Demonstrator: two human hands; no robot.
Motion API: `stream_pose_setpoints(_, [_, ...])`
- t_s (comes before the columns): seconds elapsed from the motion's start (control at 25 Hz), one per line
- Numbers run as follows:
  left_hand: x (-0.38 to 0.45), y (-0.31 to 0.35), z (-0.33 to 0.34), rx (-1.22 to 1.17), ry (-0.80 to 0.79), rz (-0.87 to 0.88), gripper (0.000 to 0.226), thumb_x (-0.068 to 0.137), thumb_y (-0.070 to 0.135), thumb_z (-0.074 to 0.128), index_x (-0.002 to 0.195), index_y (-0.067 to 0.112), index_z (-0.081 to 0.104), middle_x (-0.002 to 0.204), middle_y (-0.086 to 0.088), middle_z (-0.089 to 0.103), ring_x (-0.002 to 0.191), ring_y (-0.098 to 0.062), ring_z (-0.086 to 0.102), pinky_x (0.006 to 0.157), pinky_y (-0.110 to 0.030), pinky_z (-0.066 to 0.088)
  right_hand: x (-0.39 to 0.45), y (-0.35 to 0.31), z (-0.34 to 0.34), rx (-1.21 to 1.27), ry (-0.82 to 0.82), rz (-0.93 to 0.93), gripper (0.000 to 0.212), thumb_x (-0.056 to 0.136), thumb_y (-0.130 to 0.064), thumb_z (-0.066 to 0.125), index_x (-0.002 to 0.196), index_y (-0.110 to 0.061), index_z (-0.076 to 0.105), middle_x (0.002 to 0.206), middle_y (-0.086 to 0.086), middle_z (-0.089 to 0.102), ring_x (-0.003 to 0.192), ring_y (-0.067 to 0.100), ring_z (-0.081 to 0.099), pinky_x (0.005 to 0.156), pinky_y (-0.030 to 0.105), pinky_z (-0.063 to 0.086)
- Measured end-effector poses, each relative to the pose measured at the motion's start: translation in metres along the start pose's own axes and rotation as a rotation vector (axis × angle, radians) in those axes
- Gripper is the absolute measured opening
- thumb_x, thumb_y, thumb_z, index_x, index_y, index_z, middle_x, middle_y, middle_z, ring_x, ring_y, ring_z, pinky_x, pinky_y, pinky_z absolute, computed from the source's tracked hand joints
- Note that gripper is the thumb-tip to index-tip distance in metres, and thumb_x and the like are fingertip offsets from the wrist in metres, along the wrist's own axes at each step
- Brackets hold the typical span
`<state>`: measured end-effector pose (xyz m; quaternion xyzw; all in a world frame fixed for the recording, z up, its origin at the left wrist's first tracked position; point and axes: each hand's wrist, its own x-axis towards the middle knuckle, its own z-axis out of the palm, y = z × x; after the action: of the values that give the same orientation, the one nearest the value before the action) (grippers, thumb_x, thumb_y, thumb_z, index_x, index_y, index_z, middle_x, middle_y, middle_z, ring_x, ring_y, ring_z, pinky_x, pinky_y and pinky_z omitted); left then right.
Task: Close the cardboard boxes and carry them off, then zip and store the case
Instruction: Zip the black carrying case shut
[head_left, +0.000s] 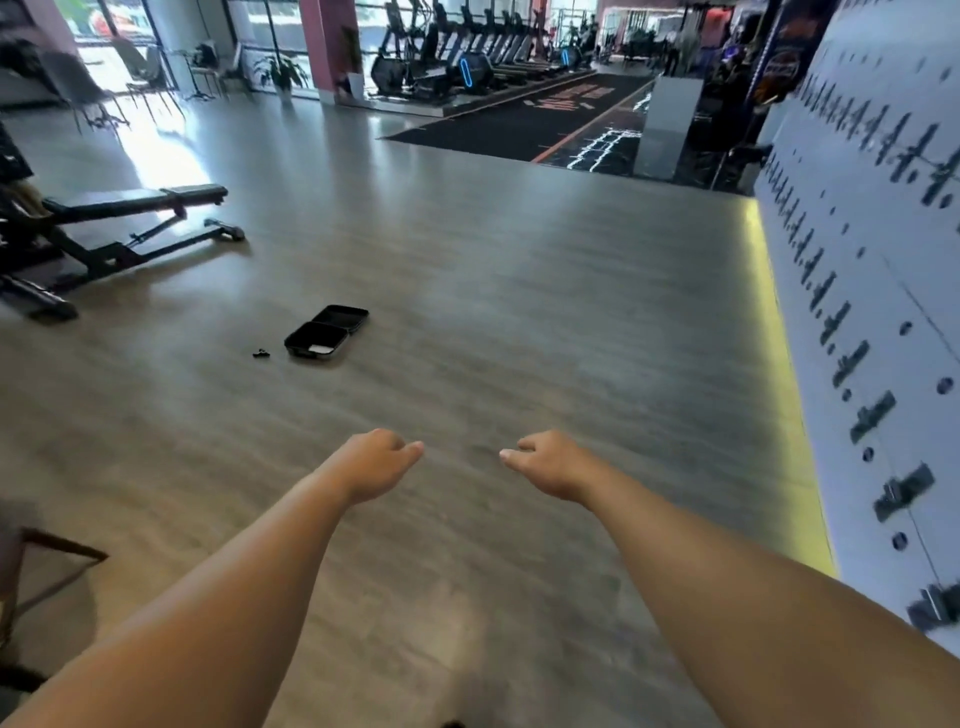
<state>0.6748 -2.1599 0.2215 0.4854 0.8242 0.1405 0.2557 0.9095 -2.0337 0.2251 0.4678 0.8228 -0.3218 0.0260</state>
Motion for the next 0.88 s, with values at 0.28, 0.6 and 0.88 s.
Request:
stream_pose_setpoints(0.28, [0.181,-0.012,-0.078,-0.013,-0.007,-0.051,0.053,0.097,0.056,0.045,0.117,0.013,0.068,0.122,-0.007,0.067,0.113,-0.027,0.060,0.092,-0.035,0.047,0.201,-0.049,-0.063,-0.001,-0.018,-0.037,0.072,0.094,-0.059,0.056,0.147,-0.009,0.052,0.153,0.008,0.050,0.141,0.026,0.046,0.115,0.035,0.037])
stream_pose_setpoints(0.6, [0.402,-0.047,-0.173,-0.034,0.035,-0.186,0.053,0.099,0.055,0.044,0.124,0.013,0.066,0.129,-0.008,0.064,0.119,-0.026,0.058,0.100,-0.037,0.046,0.482,-0.119,-0.124,-0.032,-0.111,-0.139,0.069,0.094,-0.060,0.055,0.140,-0.009,0.057,0.148,0.008,0.055,0.136,0.027,0.050,0.111,0.035,0.041])
stream_pose_setpoints(0.88, [0.532,-0.117,-0.279,-0.079,0.147,-0.322,0.054,0.098,0.056,0.045,0.133,0.018,0.062,0.135,-0.006,0.061,0.125,-0.024,0.055,0.100,-0.031,0.043,0.667,-0.255,-0.143,-0.096,-0.215,-0.309,0.069,0.096,-0.062,0.051,0.146,-0.015,0.052,0.152,0.003,0.051,0.140,0.024,0.047,0.108,0.032,0.038])
